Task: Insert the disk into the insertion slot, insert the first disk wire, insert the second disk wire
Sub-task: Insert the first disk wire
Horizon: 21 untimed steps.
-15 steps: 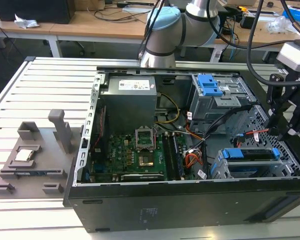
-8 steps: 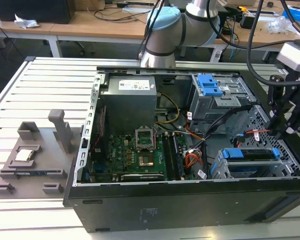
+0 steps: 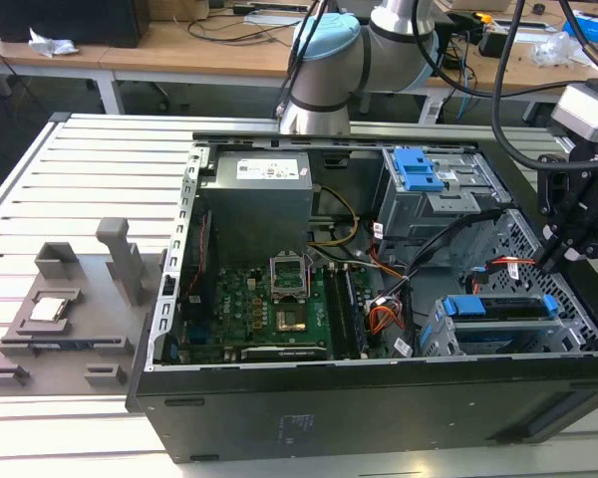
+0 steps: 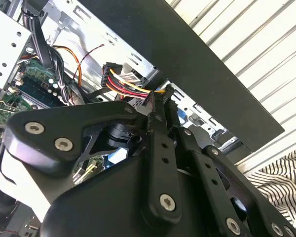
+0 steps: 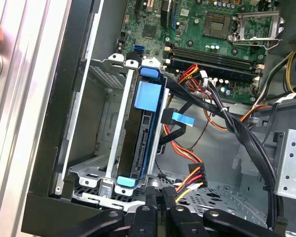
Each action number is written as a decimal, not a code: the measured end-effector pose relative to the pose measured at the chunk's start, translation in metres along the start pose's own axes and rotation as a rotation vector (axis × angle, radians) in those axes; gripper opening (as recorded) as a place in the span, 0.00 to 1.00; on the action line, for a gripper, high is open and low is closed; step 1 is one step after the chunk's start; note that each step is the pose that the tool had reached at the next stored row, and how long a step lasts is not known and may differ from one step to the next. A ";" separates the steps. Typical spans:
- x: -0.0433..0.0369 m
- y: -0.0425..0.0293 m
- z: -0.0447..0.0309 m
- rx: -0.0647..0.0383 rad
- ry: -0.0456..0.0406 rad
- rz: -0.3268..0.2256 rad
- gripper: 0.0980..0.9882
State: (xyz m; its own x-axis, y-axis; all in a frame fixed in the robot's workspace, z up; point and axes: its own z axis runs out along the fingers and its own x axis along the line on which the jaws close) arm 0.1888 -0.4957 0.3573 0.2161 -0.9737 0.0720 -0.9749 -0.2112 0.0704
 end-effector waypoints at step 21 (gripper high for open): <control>0.0121 0.0477 0.0047 0.002 -0.0006 0.000 0.08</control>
State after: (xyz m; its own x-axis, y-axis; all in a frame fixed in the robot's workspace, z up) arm 0.1446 -0.5180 0.3569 0.2159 -0.9738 0.0714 -0.9750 -0.2111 0.0687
